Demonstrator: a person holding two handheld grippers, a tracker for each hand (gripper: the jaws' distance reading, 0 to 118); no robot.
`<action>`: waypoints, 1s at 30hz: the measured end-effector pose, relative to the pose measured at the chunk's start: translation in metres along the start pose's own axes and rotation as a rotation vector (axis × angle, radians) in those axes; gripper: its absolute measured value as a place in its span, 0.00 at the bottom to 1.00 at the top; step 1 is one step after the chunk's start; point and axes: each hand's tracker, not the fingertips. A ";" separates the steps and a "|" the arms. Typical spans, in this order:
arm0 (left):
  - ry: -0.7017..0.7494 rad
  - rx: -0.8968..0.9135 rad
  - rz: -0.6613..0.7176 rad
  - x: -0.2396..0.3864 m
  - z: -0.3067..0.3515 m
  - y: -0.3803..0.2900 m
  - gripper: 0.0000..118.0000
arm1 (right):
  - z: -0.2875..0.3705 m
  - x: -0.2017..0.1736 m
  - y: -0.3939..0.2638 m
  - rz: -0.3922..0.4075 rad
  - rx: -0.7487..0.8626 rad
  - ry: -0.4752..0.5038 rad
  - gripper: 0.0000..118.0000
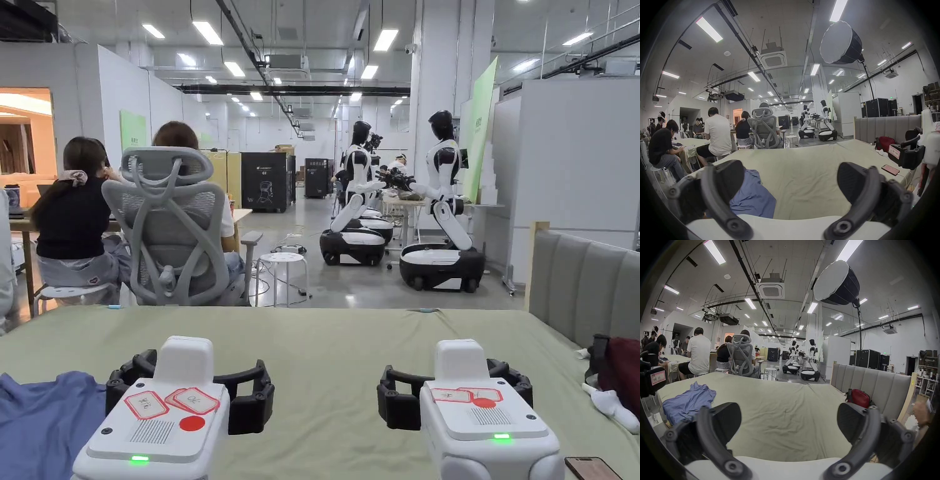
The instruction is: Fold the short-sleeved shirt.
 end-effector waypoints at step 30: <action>0.403 -0.188 0.051 -0.165 0.035 -0.029 0.00 | -0.008 -0.191 -0.018 0.023 -0.067 0.474 0.00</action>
